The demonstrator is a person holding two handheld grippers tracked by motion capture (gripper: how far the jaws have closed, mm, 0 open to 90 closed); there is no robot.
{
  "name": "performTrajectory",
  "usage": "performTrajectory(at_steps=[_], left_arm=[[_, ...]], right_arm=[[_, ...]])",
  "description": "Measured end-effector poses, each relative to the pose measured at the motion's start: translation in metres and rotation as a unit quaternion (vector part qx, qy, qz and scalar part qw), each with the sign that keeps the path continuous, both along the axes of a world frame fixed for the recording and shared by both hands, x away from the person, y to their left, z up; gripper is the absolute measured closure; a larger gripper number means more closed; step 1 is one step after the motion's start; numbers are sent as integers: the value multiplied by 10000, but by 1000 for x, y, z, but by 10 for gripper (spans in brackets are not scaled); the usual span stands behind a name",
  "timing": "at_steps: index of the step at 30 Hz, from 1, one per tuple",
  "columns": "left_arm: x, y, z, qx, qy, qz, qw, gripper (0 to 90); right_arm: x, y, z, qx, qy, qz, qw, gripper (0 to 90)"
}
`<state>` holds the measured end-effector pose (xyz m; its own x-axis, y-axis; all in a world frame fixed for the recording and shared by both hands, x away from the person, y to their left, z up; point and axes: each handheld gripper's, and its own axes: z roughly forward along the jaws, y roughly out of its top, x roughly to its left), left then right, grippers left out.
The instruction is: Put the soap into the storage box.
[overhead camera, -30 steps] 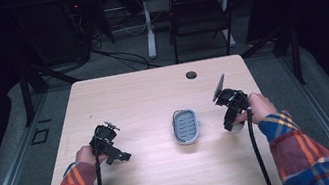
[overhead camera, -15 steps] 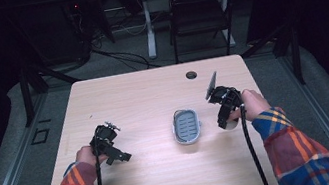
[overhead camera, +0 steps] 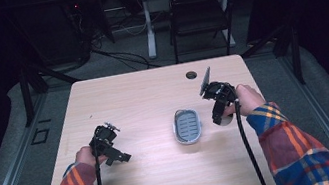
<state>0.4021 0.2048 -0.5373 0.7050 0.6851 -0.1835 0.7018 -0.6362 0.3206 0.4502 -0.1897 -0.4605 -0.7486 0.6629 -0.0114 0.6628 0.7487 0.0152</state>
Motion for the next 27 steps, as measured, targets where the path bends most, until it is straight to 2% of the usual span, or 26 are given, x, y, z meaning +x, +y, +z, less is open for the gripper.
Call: performTrajectory(at_steps=[13, 20, 27], left_arm=[[1, 0, -1, 16, 17, -21, 10000, 15], [1, 0, -1, 15, 19, -22, 10000, 15], [1, 0, -1, 5, 12, -29, 10000, 15]], right_arm=[[3, 11, 10, -31, -42, 43, 10000, 244], [6, 21, 18, -87, -90, 190, 9997, 244], [9, 32, 20, -84, -102, 298, 9995, 244]])
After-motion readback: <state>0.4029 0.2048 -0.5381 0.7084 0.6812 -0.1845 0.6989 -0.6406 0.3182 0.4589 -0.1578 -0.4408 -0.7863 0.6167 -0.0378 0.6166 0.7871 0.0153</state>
